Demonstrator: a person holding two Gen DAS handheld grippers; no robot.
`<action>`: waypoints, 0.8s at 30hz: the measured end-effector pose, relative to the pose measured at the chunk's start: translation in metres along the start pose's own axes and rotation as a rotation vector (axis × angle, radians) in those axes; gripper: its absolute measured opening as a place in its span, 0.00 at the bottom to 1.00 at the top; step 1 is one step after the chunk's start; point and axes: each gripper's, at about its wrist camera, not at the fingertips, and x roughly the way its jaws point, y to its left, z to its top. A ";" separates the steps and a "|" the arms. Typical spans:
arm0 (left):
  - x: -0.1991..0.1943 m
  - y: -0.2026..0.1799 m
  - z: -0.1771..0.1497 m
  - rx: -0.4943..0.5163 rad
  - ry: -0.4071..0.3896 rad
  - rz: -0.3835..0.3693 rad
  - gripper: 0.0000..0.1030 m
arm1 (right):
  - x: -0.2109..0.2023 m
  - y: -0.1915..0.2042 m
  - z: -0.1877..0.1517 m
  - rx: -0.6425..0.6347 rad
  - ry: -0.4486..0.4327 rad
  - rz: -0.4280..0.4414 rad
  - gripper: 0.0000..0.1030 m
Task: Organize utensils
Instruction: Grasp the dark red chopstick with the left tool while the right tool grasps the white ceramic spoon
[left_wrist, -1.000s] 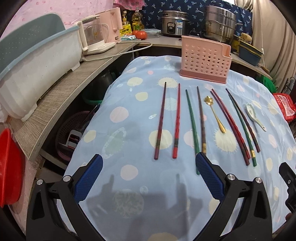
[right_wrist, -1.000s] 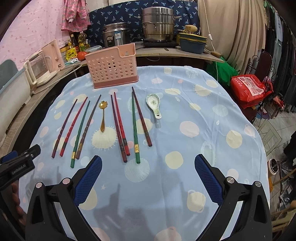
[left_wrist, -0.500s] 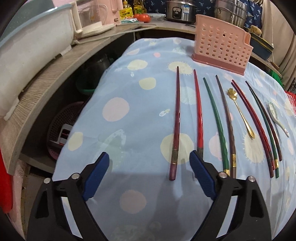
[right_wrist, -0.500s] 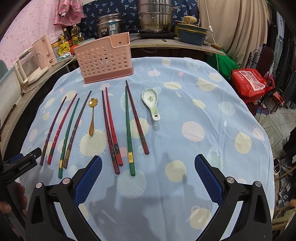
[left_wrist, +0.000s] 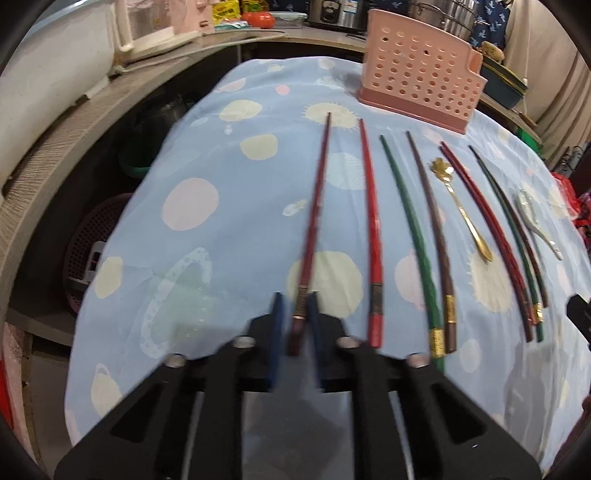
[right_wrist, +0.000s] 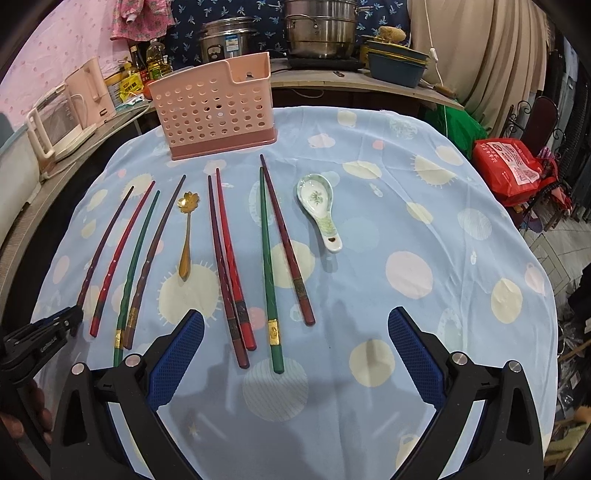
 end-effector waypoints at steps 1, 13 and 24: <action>-0.001 -0.001 0.000 -0.001 0.002 -0.011 0.08 | 0.000 -0.001 0.001 0.000 -0.003 0.003 0.90; -0.001 -0.006 0.006 -0.009 0.017 -0.010 0.07 | 0.031 -0.028 0.047 0.083 -0.003 0.033 0.55; 0.006 -0.006 0.011 -0.020 0.037 -0.010 0.07 | 0.081 -0.047 0.063 0.207 0.097 0.145 0.17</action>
